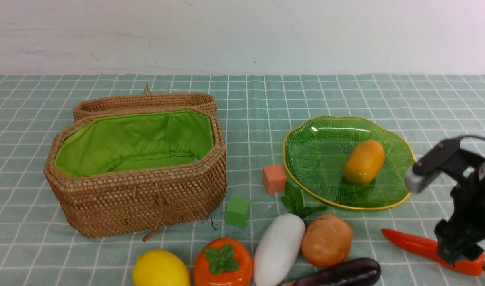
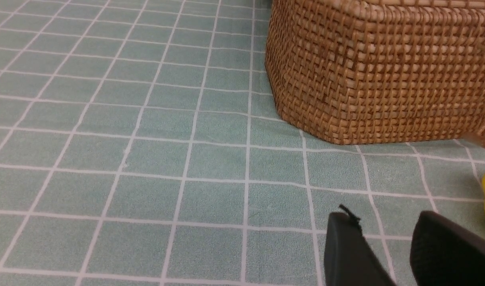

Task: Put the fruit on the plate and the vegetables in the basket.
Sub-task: Use the right arm to grab a carrot and put it into the left basket

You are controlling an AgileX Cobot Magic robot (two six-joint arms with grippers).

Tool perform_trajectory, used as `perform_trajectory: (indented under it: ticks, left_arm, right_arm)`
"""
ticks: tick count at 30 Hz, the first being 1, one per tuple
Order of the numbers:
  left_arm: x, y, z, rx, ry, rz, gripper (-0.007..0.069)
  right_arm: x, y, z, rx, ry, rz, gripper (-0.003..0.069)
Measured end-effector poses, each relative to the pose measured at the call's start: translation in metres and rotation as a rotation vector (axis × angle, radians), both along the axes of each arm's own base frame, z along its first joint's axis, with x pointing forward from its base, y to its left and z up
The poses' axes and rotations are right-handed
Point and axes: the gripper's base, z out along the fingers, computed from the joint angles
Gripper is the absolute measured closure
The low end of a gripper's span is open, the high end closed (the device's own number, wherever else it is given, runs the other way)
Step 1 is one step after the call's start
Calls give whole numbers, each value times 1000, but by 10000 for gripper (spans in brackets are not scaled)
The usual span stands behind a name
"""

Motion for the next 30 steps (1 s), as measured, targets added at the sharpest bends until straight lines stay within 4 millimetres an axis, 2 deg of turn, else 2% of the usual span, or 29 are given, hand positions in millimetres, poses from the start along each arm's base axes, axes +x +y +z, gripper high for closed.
perform_trajectory:
  ticks: [1,3,6,9,11,15,20,22,23,25,26,27,30]
  left_arm:
    - [0,0,0,0,0,0,386]
    - [0,0,0,0,0,0,386]
    - [0,0,0,0,0,0,386]
    - [0,0,0,0,0,0,386]
    - [0,0,0,0,0,0,386]
    - [0,0,0,0,0,0,386]
    - [0,0,0,0,0,0,386]
    - [0,0,0,0,0,0,386]
    - [0,0,0,0,0,0,386]
    - [0,0,0,0,0,0,386]
    - [0,0,0,0,0,0,386]
    - [0,0,0,0,0,0,386]
    - [0,0,0,0,0,0,386]
  right_arm:
    - [0,0,0,0,1,0,69]
    - [-4,-3,-28,-41,-51,69,73]
    - [-4,-3,-46,-42,-64,80,99]
    - [-4,-2,-50,-28,-47,56,194]
    - [-3,-1,-50,-14,-19,35,330]
    - [-2,0,-45,-10,45,15,317]
    - [-2,2,-19,20,115,-28,317]
    - [2,4,-1,38,100,-39,317]
    - [6,6,21,58,63,-45,317]
    - [7,8,45,88,28,-53,317]
    - [7,9,48,96,24,-54,317]
    - [8,12,68,136,-9,-60,317]
    - [9,24,99,282,-70,-69,317]
